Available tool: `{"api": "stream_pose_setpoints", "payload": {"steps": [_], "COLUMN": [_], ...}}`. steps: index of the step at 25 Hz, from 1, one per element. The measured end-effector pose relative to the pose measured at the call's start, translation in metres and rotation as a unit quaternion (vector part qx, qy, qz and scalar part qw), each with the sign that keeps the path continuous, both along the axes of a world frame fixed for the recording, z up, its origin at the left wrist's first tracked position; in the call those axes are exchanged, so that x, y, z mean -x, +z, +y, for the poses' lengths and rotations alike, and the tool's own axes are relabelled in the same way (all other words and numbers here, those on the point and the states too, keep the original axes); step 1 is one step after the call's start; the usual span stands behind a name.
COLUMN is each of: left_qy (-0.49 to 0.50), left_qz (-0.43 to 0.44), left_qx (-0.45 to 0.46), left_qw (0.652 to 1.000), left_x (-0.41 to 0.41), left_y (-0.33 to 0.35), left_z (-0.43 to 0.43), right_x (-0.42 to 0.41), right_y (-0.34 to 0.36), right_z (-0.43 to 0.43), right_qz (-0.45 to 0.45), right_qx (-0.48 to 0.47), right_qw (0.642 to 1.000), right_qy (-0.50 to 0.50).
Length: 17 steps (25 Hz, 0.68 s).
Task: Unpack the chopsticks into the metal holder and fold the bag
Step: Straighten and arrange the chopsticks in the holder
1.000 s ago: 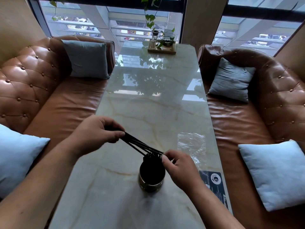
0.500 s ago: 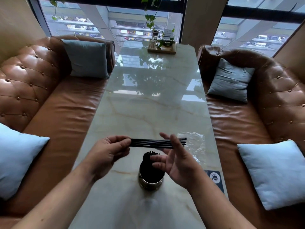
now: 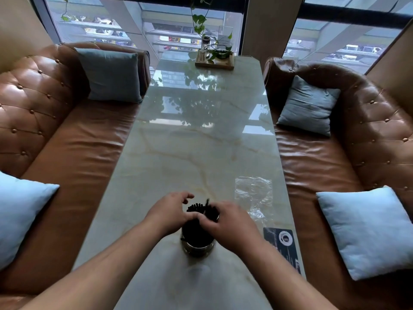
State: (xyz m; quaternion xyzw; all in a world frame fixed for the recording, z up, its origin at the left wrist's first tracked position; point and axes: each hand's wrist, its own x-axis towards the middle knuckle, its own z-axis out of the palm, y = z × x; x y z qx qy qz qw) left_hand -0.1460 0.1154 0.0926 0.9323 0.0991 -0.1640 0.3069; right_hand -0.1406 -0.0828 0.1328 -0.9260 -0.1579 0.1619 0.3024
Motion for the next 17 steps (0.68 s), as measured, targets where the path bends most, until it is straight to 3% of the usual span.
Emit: {"api": "stream_pose_setpoints", "payload": {"steps": [4,9,17], "left_qy": [-0.027,-0.051,-0.105], "left_qz": [-0.012,-0.051,-0.096], "left_qx": [-0.021,-0.036,-0.075], "left_qw": [0.999,0.997,0.987], "left_x": [-0.007,-0.007,-0.014], "left_y": [-0.003,0.003,0.032], "left_z": [-0.008,-0.005,0.005], "right_x": [-0.001,0.002,-0.001], "right_y": [-0.024,-0.038,-0.031], "right_z": [-0.005,-0.002,-0.001], "right_qz": [-0.027,0.027,-0.001], "right_qx": [-0.003,0.009,-0.004], "right_qw": [0.998,0.999,1.000], "right_qy": [-0.051,0.024,0.005]}}
